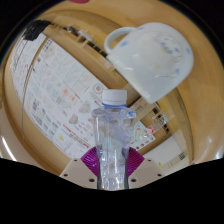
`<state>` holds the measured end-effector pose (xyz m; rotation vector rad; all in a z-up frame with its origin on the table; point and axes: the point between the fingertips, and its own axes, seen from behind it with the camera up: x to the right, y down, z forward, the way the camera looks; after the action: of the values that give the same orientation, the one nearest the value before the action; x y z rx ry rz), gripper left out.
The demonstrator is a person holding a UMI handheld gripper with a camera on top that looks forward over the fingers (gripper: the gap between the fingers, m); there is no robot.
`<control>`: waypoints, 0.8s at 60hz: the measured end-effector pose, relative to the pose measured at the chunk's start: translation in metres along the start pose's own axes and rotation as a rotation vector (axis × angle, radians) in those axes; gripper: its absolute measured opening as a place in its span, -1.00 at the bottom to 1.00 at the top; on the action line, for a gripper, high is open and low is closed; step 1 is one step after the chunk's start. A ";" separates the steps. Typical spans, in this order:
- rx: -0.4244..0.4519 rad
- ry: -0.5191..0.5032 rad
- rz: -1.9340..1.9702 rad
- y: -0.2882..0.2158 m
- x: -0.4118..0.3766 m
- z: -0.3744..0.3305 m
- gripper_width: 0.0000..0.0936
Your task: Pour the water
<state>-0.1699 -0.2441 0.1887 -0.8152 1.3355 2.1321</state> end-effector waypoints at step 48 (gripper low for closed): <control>0.083 0.598 -2.277 -0.177 -0.217 -0.070 -0.37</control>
<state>0.1175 -0.2573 0.2092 -1.6269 0.0087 -0.0137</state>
